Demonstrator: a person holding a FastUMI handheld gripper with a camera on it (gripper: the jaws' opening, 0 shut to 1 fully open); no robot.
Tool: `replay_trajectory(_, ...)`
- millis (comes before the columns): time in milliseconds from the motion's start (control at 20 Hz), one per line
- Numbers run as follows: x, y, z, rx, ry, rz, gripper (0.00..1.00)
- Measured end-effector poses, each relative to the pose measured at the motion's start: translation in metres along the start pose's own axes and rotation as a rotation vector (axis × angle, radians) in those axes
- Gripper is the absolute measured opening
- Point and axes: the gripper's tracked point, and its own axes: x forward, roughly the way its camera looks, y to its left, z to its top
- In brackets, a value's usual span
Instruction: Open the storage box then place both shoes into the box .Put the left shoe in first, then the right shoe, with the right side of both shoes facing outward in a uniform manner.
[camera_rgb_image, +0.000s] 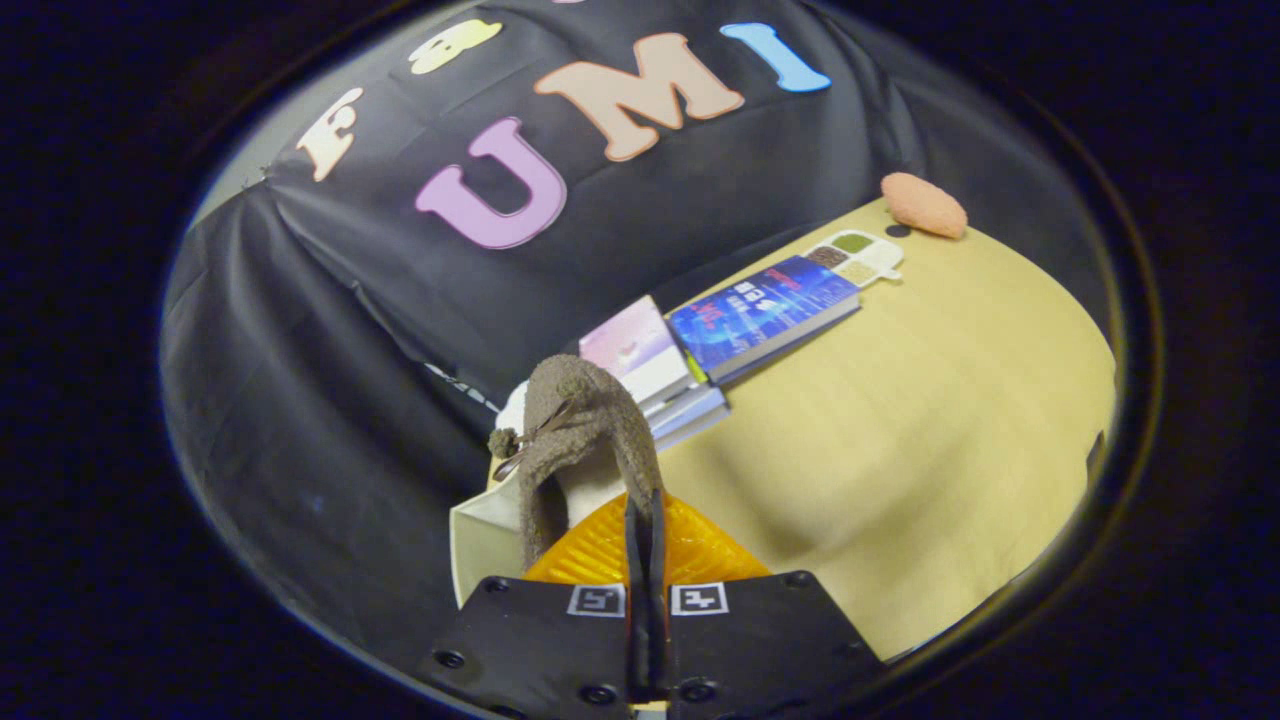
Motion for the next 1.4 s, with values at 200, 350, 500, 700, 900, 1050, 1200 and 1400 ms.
replay_trajectory(200, -0.003, 0.042, -0.022, -0.018, 0.012, 0.046, 0.03)
replay_trajectory(350, 0.000, 0.055, -0.040, -0.031, 0.033, 0.045, 0.03)
replay_trajectory(500, 0.003, 0.059, -0.058, -0.036, 0.060, 0.033, 0.03)
replay_trajectory(700, 0.009, 0.058, -0.069, -0.039, 0.072, 0.014, 0.03)
replay_trajectory(900, 0.014, 0.068, -0.069, -0.024, 0.064, 0.039, 0.03)
replay_trajectory(1050, 0.013, 0.074, -0.058, -0.027, 0.037, 0.046, 0.03)
replay_trajectory(1200, 0.014, 0.073, -0.054, -0.023, 0.028, 0.045, 0.03)
replay_trajectory(1400, 0.015, 0.068, -0.048, -0.024, 0.018, 0.037, 0.03)
